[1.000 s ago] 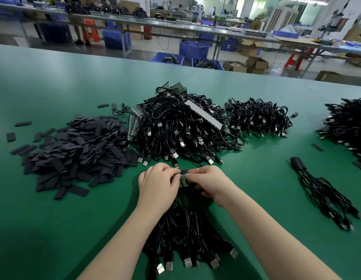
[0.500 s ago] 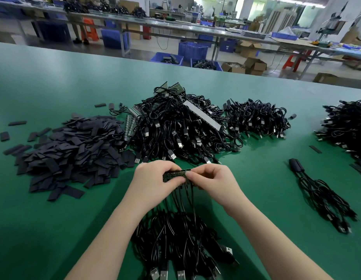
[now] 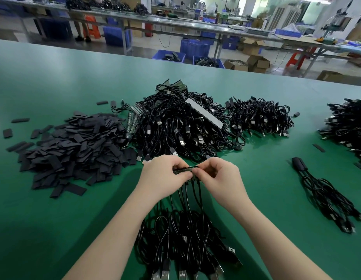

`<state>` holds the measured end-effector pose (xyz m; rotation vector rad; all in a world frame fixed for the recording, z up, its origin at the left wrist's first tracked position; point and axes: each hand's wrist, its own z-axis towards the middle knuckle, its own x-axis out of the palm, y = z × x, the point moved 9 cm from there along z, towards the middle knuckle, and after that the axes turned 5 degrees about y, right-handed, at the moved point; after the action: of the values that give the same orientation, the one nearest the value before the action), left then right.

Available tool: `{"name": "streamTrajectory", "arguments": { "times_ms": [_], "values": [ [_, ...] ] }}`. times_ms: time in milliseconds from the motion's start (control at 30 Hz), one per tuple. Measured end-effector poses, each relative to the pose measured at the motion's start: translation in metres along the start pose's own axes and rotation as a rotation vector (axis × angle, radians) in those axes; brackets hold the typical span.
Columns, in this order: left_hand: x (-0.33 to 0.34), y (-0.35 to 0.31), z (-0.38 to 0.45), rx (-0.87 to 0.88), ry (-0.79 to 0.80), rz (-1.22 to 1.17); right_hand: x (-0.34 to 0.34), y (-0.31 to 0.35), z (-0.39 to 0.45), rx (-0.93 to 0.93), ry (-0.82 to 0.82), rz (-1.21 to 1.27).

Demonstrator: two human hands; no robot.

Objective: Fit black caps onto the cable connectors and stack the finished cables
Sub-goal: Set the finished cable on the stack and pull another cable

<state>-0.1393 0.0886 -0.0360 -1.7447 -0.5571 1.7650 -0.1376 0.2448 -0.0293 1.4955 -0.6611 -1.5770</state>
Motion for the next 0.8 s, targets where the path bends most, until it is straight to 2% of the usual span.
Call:
{"name": "streamTrajectory", "arguments": {
  "times_ms": [267, 333, 433, 567, 667, 733, 800],
  "values": [
    [0.012, -0.011, 0.003, -0.012, -0.045, 0.126, -0.007, -0.005, -0.015, -0.049, -0.168, -0.114],
    [0.014, -0.006, 0.006, -0.026, -0.047, 0.16, -0.022, -0.006, -0.02, -0.029, -0.256, -0.122],
    [0.017, -0.001, 0.012, -0.028, -0.04, 0.146, -0.053, 0.006, -0.031, -0.051, -0.392, -0.007],
    [0.031, -0.002, 0.022, -0.03, 0.095, 0.081, -0.07, 0.049, -0.042, -0.2, -0.371, 0.345],
    [0.036, 0.002, 0.022, -0.055, 0.203, 0.009, -0.074, 0.089, -0.045, -0.343, -0.283, 0.484],
    [0.019, 0.004, 0.022, -0.048, 0.128, -0.127, -0.067, 0.101, -0.04, -0.324, -0.179, 0.582],
    [-0.008, 0.005, 0.02, -0.017, 0.009, -0.228, -0.053, 0.096, -0.03, -0.201, -0.103, 0.774]
  ]
}}
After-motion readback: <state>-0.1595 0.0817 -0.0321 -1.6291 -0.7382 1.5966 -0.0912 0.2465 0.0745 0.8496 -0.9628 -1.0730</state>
